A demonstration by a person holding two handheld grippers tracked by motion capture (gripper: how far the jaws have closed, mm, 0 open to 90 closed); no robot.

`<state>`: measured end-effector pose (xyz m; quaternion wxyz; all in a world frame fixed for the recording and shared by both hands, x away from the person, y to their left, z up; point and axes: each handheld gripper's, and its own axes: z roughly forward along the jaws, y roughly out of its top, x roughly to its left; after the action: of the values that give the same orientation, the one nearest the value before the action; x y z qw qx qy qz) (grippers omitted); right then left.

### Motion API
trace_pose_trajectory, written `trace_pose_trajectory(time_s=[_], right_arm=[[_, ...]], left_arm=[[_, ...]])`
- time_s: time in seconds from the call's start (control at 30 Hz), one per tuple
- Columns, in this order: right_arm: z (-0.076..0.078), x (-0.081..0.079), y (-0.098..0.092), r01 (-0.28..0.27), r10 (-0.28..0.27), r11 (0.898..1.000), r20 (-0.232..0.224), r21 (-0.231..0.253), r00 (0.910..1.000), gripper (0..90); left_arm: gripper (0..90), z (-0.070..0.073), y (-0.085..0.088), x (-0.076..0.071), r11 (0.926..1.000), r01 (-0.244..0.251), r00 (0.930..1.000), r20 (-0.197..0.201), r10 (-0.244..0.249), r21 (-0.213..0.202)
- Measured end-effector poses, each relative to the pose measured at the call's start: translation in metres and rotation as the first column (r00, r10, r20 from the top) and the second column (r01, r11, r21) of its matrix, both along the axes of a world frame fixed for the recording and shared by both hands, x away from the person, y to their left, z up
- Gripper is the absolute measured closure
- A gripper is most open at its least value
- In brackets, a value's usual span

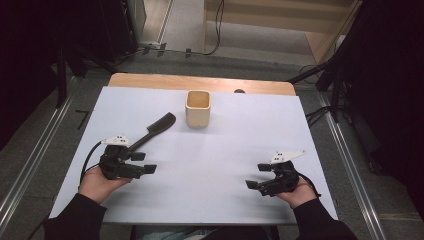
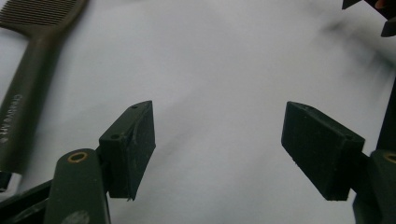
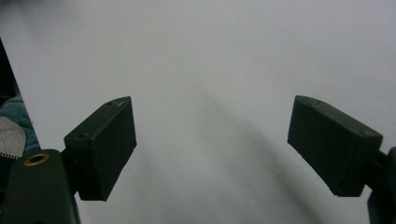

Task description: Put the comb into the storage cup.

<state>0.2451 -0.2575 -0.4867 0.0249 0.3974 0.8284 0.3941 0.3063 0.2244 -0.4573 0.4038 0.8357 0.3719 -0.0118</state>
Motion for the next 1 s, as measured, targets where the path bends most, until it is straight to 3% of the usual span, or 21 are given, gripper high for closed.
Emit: trace_pose_trajectory(time_s=[0.27,0.63,0.8,1.0], right_arm=[[0.000,0.000,0.000,0.001,-0.001,1.000,-0.005,0.001,1.0000,13.7],[0.001,0.000,0.001,-0.004,0.004,1.000,0.012,0.003,0.9999,13.6],[0.000,0.001,0.001,-0.008,0.008,1.000,0.009,-0.001,0.9999,13.6],[0.001,0.000,0.001,-0.009,0.009,1.000,0.008,0.002,0.9999,13.6]], left_arm=[[27.3,0.000,0.010,0.008,0.9996,-0.027,0.9995,-0.013,0.027,-0.005],[27.4,0.003,0.017,0.024,0.9979,-0.064,0.9973,0.038,0.063,0.015],[28.2,0.005,0.017,0.033,0.9965,-0.081,0.9960,0.039,0.080,0.021],[28.1,0.010,0.014,0.039,0.9976,-0.068,0.9967,0.046,0.067,0.017]])
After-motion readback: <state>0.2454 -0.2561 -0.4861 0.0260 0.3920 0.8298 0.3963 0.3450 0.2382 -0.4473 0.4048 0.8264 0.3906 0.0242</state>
